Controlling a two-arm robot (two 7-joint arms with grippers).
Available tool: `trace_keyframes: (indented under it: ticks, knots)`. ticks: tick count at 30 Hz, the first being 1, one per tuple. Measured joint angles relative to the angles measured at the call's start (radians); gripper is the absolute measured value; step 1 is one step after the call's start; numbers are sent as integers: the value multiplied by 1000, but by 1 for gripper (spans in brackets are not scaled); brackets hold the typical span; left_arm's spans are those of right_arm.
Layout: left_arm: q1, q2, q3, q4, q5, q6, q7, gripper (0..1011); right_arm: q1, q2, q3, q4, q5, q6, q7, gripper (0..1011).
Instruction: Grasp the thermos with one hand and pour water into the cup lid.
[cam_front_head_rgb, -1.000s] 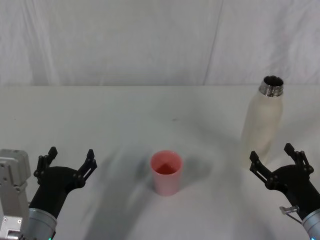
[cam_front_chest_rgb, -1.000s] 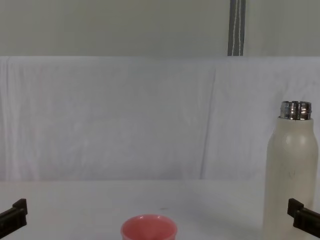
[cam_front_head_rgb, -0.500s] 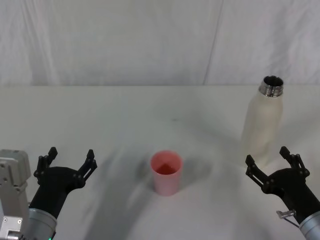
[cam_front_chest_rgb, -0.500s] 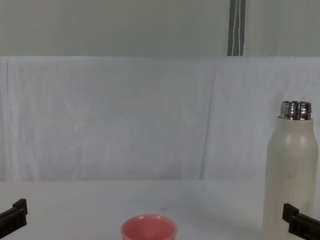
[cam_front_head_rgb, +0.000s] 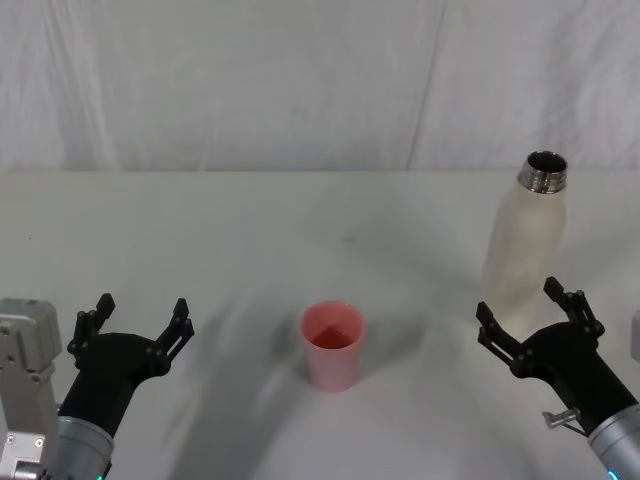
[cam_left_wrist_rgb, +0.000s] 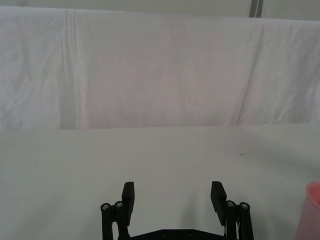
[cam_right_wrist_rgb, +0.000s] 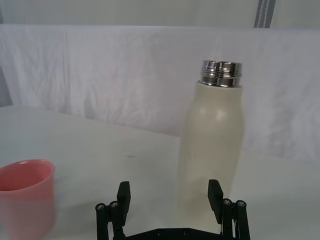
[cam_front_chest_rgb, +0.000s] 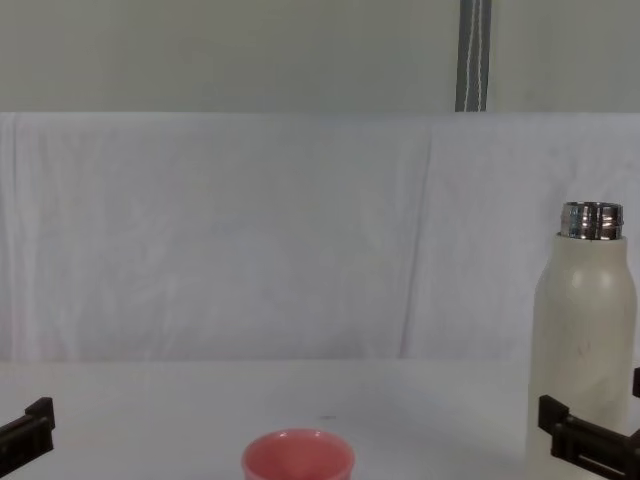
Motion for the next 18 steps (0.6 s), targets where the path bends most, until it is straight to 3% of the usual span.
trace_keyframes:
  ticks: [18]
  knots:
    - [0, 0, 0, 0, 0, 0, 0, 1001, 16, -12, -32, 28, 20, 34, 12, 1001]
